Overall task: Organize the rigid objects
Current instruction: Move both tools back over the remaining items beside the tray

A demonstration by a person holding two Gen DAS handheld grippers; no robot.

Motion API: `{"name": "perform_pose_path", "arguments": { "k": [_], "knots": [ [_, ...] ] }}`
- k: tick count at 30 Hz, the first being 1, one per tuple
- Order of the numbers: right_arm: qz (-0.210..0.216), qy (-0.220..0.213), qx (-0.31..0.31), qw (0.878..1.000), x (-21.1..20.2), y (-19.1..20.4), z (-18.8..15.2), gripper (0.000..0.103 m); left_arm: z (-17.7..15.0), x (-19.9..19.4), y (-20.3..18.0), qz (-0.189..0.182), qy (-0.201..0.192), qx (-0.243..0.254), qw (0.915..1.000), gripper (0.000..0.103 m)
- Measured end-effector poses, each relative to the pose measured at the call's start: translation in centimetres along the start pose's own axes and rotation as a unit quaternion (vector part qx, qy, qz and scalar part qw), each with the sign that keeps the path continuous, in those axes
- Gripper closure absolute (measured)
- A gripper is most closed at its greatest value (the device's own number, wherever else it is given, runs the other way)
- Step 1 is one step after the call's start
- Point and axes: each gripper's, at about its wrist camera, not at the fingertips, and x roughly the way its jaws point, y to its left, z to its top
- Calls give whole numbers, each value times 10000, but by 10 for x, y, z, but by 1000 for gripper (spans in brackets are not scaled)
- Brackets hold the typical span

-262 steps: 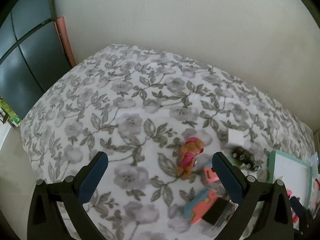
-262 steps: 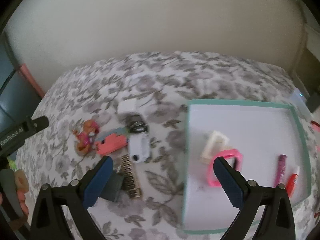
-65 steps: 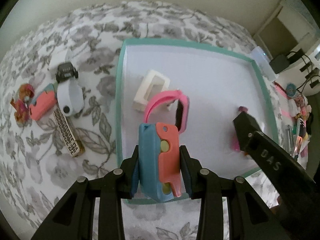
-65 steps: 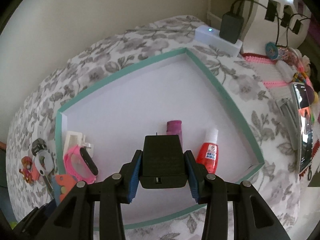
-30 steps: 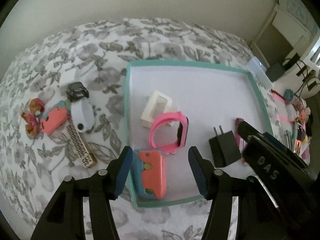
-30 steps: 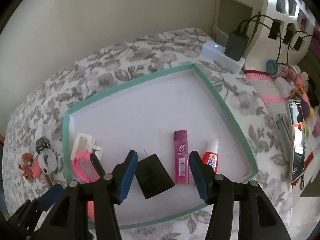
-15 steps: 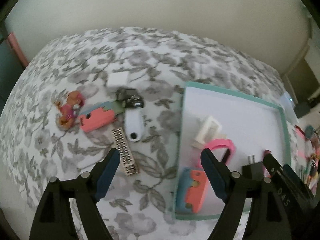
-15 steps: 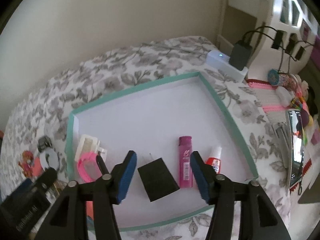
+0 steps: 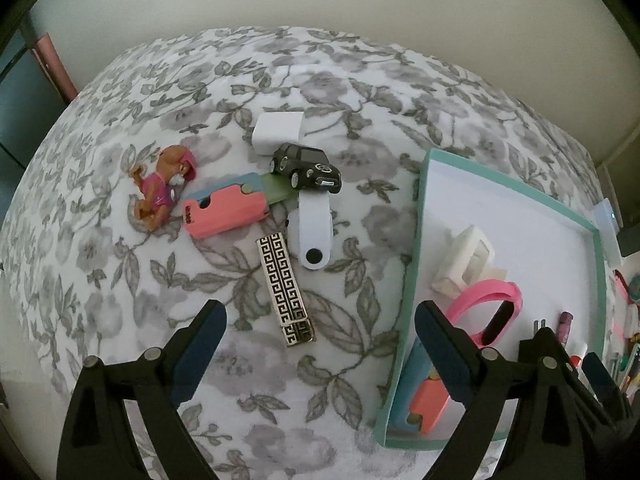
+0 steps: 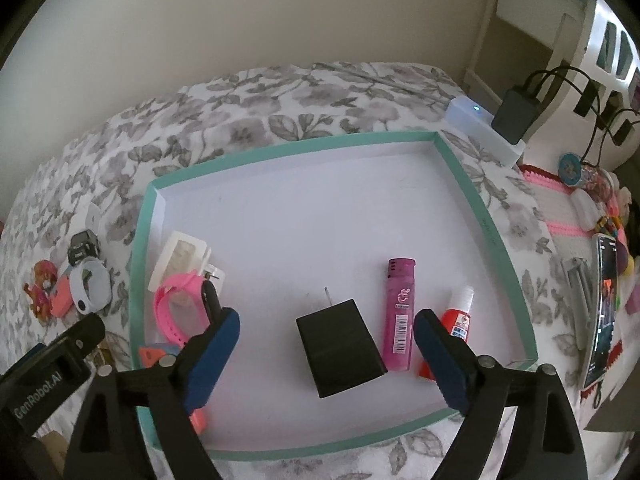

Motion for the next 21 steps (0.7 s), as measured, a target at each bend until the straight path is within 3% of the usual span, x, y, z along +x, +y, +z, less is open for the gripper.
{"name": "perform_pose_path", "arguments": {
  "k": [4, 17, 21],
  "knots": [
    [10, 6, -45, 10000, 1, 1, 0, 1, 0, 1, 0, -13, 18, -7, 10000, 8],
    [143, 100, -105, 9998, 3, 9, -1, 0, 1, 7, 9, -15, 216, -85, 9997, 7],
    [250, 39, 13, 9997, -4, 11, 0, 0, 6, 0, 23, 58, 91, -252, 9996, 7]
  ]
}}
